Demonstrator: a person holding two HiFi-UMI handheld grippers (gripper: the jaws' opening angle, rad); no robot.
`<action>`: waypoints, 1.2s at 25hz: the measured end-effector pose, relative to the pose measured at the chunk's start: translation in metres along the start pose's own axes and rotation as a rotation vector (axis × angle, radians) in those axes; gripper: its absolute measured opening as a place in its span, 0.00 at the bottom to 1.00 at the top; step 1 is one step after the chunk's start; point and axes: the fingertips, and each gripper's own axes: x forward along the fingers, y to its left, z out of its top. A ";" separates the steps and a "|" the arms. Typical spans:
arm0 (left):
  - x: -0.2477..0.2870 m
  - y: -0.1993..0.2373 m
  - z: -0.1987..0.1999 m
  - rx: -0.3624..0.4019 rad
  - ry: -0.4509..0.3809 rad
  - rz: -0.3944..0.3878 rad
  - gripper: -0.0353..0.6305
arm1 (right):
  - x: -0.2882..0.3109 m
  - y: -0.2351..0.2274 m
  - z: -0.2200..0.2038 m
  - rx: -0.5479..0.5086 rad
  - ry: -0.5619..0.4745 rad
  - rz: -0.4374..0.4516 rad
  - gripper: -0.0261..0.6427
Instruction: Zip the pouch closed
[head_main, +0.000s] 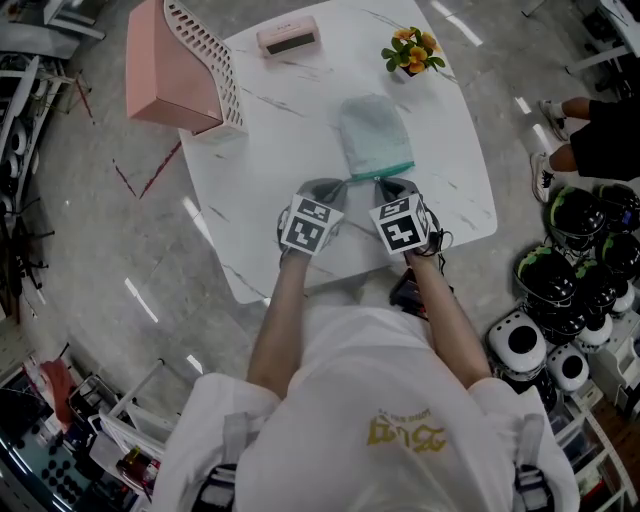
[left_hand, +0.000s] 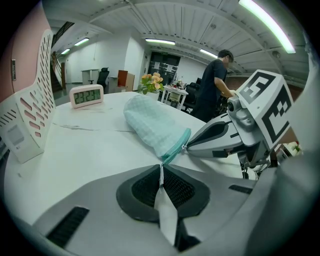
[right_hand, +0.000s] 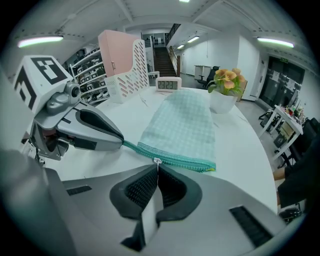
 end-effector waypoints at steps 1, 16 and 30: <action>-0.001 0.002 0.000 -0.004 -0.001 0.003 0.11 | 0.000 -0.001 0.000 0.001 0.001 -0.002 0.06; -0.005 0.020 -0.002 -0.049 -0.001 0.040 0.11 | -0.002 -0.017 -0.002 0.001 0.013 -0.029 0.06; -0.011 0.034 -0.003 -0.071 -0.009 0.080 0.11 | -0.007 -0.042 -0.008 0.041 0.018 -0.073 0.06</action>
